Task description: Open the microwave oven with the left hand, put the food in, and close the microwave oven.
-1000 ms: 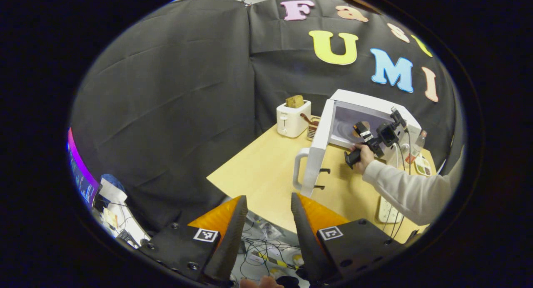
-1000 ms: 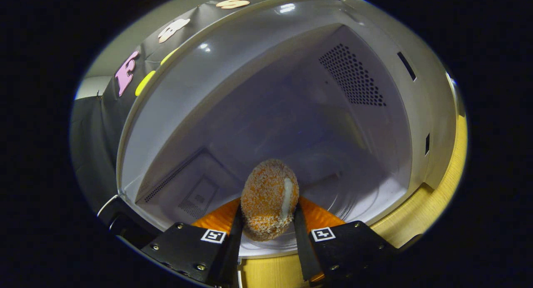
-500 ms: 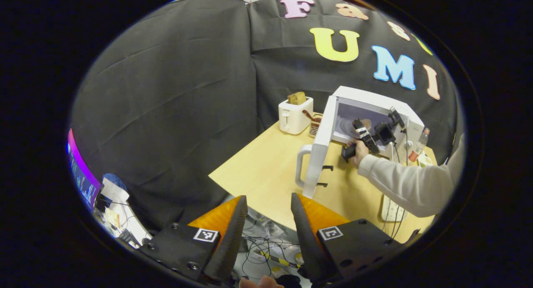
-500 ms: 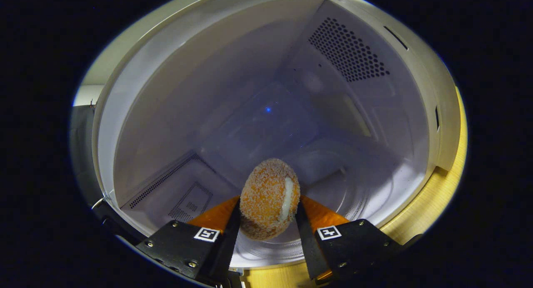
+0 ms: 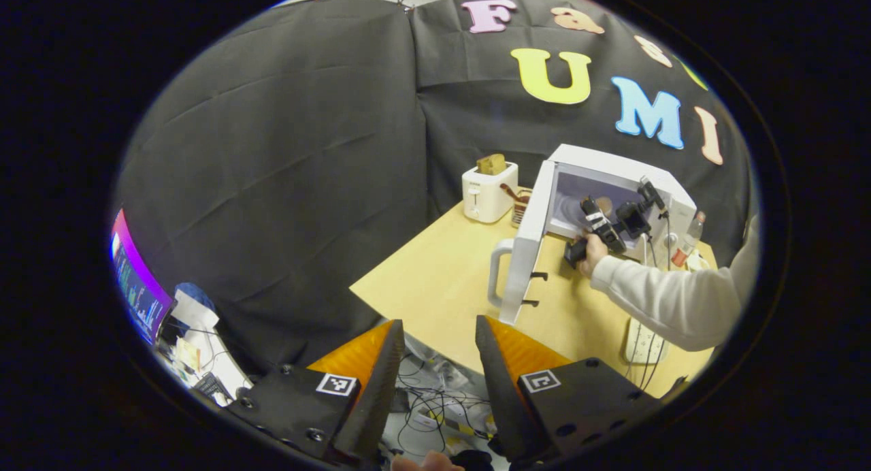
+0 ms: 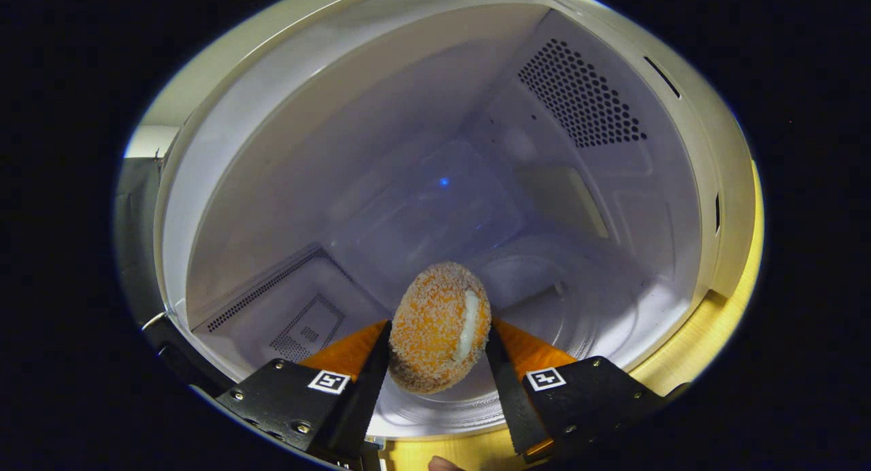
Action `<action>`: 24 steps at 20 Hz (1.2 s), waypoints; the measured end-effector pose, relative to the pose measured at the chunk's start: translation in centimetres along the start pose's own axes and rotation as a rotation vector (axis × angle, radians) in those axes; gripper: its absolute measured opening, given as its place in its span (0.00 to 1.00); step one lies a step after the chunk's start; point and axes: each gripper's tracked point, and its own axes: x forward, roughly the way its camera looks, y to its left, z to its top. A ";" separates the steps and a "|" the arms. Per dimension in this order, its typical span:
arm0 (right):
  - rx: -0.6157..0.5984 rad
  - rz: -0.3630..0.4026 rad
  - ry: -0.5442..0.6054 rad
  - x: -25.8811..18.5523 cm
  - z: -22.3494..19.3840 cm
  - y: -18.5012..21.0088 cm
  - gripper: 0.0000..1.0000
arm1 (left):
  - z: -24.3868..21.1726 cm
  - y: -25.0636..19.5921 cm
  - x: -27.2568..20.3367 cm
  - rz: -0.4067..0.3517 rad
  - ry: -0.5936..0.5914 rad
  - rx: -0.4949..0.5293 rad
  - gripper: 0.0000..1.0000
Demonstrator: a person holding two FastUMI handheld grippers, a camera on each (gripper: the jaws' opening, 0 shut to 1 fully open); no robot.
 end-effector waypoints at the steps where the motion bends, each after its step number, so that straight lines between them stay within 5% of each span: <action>1: -0.001 -0.007 0.010 0.0 0.0 -0.1 0.79 | -0.2 0.2 -0.3 0.006 -0.002 -0.004 0.73; 6: -0.022 0.007 0.073 -2.0 0.0 0.8 0.98 | -0.4 0.9 -2.3 -0.004 -0.029 -0.050 0.73; 9: -0.042 0.006 0.077 -4.4 1.2 0.4 0.98 | 0.5 1.3 -3.4 -0.019 -0.078 -0.065 0.70; 13: -0.111 0.027 0.143 -8.3 2.3 1.4 0.98 | 1.7 2.8 -5.7 -0.047 -0.156 -0.092 0.77; 18: -0.256 0.072 0.295 -19.9 3.1 1.1 0.98 | 0.9 5.8 -9.3 -0.126 -0.229 -0.162 0.73; 23: -0.359 0.116 0.371 -31.1 4.5 -1.8 0.98 | -1.1 6.4 -10.3 -0.230 -0.269 -0.124 0.70; 24: -0.370 0.119 0.382 -33.1 5.1 -2.6 0.98 | -1.2 6.2 -10.0 -0.255 -0.274 -0.126 0.75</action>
